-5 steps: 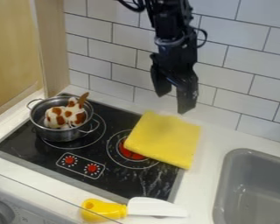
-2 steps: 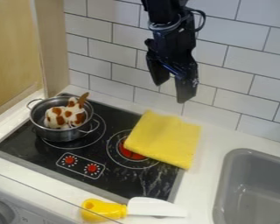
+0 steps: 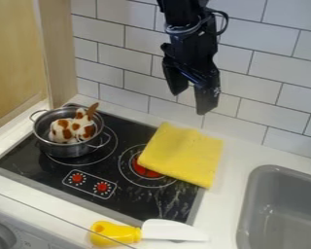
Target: Moved the yellow cloth from the middle front of the burners to behind the right side of the burners.
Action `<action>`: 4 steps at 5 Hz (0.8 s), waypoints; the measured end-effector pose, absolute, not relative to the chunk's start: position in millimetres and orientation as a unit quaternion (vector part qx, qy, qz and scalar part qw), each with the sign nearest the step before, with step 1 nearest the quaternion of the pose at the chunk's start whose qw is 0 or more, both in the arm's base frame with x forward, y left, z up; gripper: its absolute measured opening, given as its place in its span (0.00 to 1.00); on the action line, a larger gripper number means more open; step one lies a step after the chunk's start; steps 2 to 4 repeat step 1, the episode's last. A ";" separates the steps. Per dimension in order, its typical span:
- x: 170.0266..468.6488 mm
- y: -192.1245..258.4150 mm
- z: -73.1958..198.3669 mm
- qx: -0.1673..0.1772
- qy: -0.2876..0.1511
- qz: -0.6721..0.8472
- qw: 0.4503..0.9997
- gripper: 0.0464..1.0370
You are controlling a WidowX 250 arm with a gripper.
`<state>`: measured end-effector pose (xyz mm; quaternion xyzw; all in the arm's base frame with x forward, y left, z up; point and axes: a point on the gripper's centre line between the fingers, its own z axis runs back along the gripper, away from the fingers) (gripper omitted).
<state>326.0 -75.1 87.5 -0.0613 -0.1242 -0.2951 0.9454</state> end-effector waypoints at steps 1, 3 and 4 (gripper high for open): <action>326.0 -75.1 87.5 -0.061 -0.124 -0.295 0.945 0.96; 326.0 -75.1 87.5 -0.061 -0.124 -0.295 0.945 0.96; 326.0 -75.1 87.5 -0.061 -0.124 -0.295 0.945 0.96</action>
